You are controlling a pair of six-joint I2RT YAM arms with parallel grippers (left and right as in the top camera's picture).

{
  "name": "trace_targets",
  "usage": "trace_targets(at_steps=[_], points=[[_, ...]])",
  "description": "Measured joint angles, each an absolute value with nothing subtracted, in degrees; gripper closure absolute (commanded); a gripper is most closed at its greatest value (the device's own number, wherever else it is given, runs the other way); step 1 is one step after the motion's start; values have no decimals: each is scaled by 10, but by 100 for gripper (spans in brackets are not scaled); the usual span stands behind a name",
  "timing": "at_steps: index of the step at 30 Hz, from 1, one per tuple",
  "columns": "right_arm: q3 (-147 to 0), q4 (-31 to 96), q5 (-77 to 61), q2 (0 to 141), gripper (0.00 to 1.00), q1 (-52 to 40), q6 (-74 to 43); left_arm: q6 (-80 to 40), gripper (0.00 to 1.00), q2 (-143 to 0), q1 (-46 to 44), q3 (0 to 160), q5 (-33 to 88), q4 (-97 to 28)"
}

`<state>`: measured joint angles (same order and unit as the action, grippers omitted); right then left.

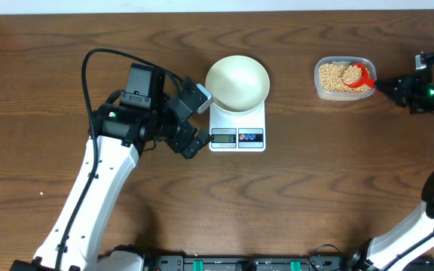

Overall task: Scoop item into bowl and weigh 50g on scale
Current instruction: 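Dip the red scoop into the soybeans and scoop with the right gripper, then carry the filled scoop with the right gripper over the cream bowl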

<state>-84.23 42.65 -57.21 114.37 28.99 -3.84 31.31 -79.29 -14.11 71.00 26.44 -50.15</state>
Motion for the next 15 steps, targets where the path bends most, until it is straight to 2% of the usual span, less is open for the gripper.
trace_targets(at_steps=[15], points=[[-842, 425, -700, 1144, 99, 305, -36, 313, 6, -793, -141, 710, 264, -502]])
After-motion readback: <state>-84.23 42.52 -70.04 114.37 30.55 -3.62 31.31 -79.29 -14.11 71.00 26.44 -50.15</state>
